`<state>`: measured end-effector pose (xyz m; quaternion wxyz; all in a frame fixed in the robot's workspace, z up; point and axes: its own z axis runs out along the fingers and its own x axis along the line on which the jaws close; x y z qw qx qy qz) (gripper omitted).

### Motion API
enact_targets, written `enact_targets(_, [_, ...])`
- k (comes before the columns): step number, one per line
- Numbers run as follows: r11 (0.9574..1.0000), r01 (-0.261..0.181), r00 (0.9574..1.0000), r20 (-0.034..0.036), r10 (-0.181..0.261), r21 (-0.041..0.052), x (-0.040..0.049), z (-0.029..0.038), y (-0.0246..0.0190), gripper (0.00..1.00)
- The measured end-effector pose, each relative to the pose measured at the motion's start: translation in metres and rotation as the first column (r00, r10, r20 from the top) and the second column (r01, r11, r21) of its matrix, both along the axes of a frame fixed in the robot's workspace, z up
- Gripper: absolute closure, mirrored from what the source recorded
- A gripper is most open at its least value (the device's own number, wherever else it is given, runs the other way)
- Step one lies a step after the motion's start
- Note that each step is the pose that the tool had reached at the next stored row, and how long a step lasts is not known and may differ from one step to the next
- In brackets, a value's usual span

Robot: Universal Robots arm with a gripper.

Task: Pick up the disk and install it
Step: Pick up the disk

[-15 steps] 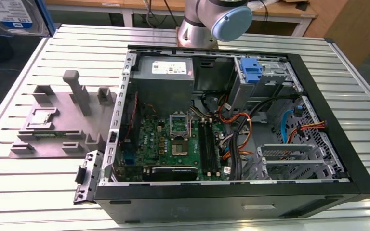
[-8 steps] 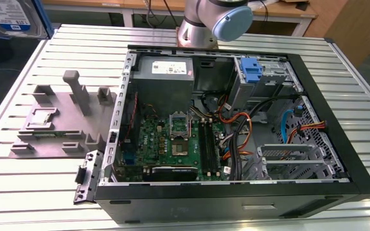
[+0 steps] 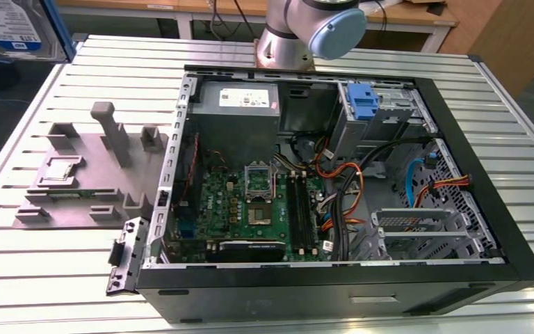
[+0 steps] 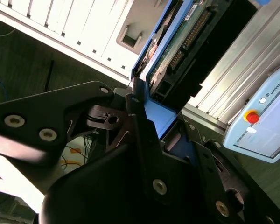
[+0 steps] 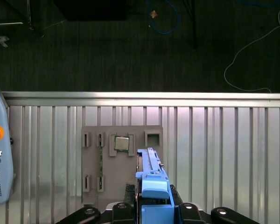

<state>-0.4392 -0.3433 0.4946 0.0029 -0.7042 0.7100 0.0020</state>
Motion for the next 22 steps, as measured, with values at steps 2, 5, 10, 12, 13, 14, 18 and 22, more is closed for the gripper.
enact_targets(2, [1.0000, 0.000, 1.0000, 0.0001, 0.000, 0.0001, 0.0043, -0.0001, 0.0000, 0.63])
enact_targets(5, [1.0000, 0.000, 1.0000, 0.0001, 0.000, 0.0000, 0.0089, 0.0000, 0.0000, 0.63])
enact_targets(10, [1.0000, 0.000, 1.0000, 0.0000, 0.000, 0.0000, 0.0099, 0.0000, 0.0000, 0.63])
enact_targets(12, [1.0000, 0.000, 1.0000, 0.0000, 0.000, 0.0000, 0.0105, 0.0000, 0.0000, 0.63])
enact_targets(13, [1.0000, 0.000, 1.0000, 0.0000, 0.000, 0.0000, 0.0108, 0.0000, 0.0000, 0.63])
enact_targets(14, [1.0000, 0.000, 1.0000, 0.0000, 0.000, 0.0000, 0.0110, 0.0000, 0.0000, 0.63])
enact_targets(18, [1.0000, 0.000, 1.0000, 0.0000, 0.000, 0.0000, 0.0131, 0.0000, 0.0000, 0.63])
enact_targets(22, [1.0000, 0.000, 1.0000, 0.0000, 0.000, 0.0000, 0.0156, 0.0000, 0.0000, 0.63])
